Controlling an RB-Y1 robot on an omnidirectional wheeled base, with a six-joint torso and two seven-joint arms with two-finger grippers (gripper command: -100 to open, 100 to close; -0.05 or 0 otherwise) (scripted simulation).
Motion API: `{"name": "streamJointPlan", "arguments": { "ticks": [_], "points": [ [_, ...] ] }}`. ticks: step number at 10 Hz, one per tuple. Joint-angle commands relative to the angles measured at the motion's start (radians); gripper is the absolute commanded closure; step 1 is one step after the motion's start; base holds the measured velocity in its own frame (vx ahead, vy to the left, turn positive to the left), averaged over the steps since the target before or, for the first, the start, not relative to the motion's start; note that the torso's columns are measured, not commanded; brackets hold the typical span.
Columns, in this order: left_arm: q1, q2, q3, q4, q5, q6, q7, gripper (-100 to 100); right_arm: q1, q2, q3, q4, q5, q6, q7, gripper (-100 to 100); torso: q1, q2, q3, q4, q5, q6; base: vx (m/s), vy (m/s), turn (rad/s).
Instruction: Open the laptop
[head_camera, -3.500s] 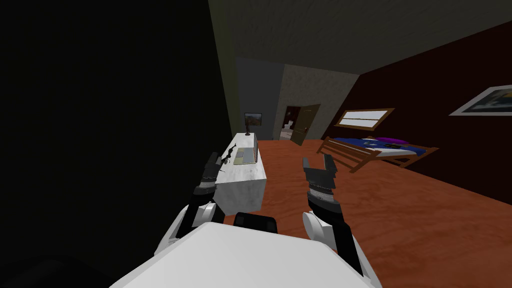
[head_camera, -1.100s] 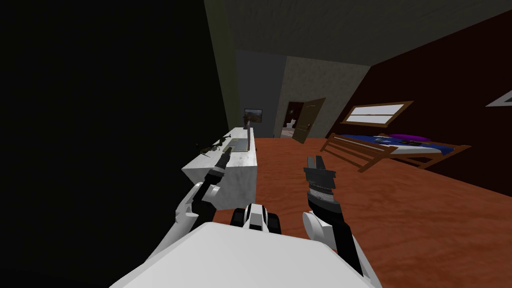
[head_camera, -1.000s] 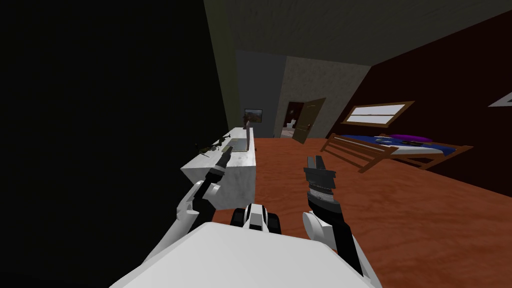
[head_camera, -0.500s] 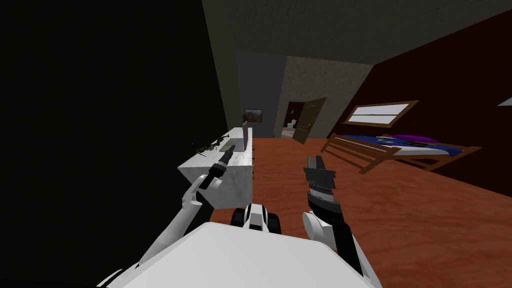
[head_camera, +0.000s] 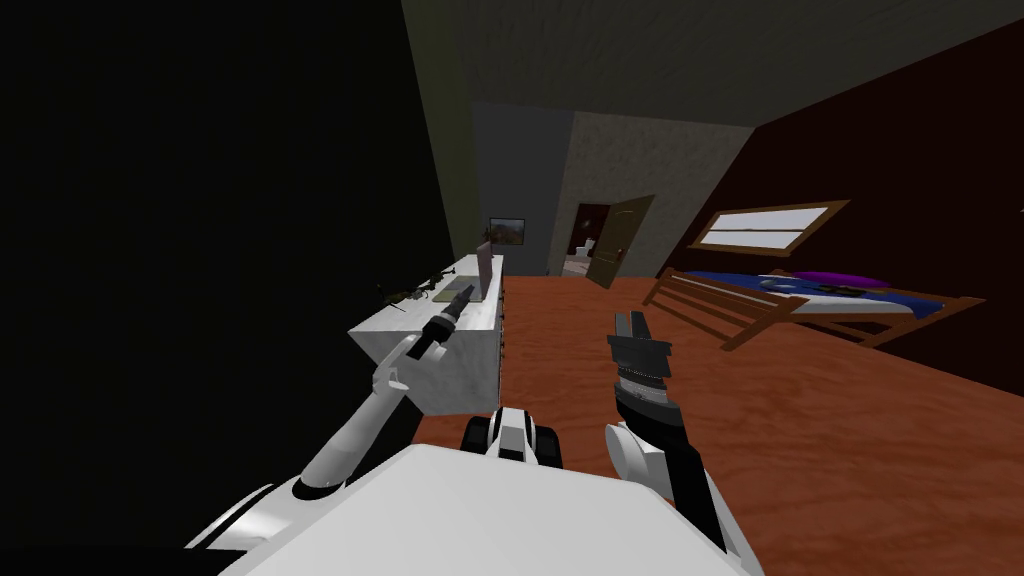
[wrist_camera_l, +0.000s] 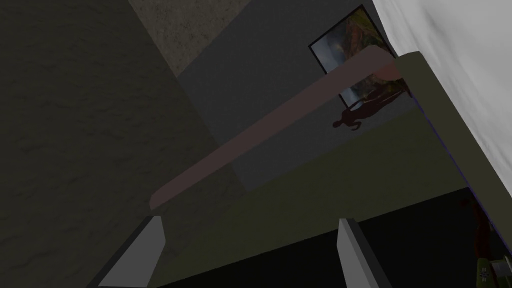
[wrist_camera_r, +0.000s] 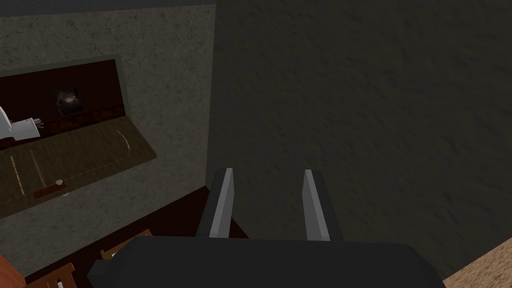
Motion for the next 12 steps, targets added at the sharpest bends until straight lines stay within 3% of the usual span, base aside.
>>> {"name": "streamJointPlan", "arguments": {
  "ticks": [1, 2, 3, 5, 6, 8, 9, 11, 12],
  "points": [
    [-0.055, 0.038, -0.007, 0.027, 0.002, 0.069, -0.004, -100, 0.0, 0.0, 0.0, 0.0, 0.0, 0.0, 0.0, 0, 0.001, 0.001, 0.0, 0.0, 0.0, 0.0, -0.003, -0.075, 0.021],
    [-0.088, 0.063, -0.011, 0.045, 0.002, 0.095, -0.006, -100, 0.0, 0.0, 0.0, 0.0, 0.0, 0.0, 0.0, 0, 0.002, 0.001, 0.001, 0.0, 0.0, 0.0, 0.006, -0.115, 0.045],
    [-0.089, 0.063, -0.011, 0.045, 0.002, 0.107, -0.006, -100, 0.0, 0.0, 0.0, 0.0, 0.0, 0.0, 0.0, 0, -0.001, 0.001, 0.0, 0.0, 0.0, 0.0, 0.011, -0.084, 0.018],
    [-0.157, 0.113, -0.019, 0.081, 0.004, 0.169, -0.011, -100, 0.0, 0.0, 0.0, 0.0, 0.0, 0.0, 0.0, 0, 0.001, 0.0, 0.0, 0.0, 0.0, 0.0, 0.012, -0.09, 0.034],
    [-0.157, 0.113, -0.019, 0.081, 0.004, 0.182, -0.011, -100, 0.0, 0.0, 0.0, 0.0, 0.0, 0.0, 0.0, 0, -0.001, 0.0, 0.0, 0.0, 0.0, 0.0, -0.002, -0.085, 0.017],
    [-0.223, 0.163, -0.027, 0.118, 0.006, 0.242, -0.015, -100, 0.0, 0.0, 0.0, 0.0, 0.0, 0.0, 0.0, 0, 0.001, 0.002, 0.001, 0.001, 0.0, 0.0, -0.008, -0.09, 0.028],
    [-0.223, 0.163, -0.027, 0.118, 0.006, 0.255, -0.015, -100, 0.0, 0.0, 0.0, 0.0, 0.0, 0.0, 0.0, 0, 0.0, 0.001, 0.001, 0.0, 0.0, 0.0, -0.008, -0.079, 0.015],
    [-0.285, 0.209, -0.035, 0.152, 0.008, 0.316, -0.019, -100, 0.0, 0.0, 0.0, 0.0, 0.0, 0.0, 0.0, 0, 0.001, 0.0, 0.0, 0.0, 0.0, 0.0, -0.002, -0.086, 0.03],
    [-0.285, 0.209, -0.035, 0.152, 0.008, 0.323, -0.019, -100, 0.0, 0.0, 0.0, 0.0, 0.0, 0.0, 0.0, 0, 0.0, 0.0, 0.0, 0.0, 0.0, 0.0, -0.004, -0.069, 0.02]
  ]
}}
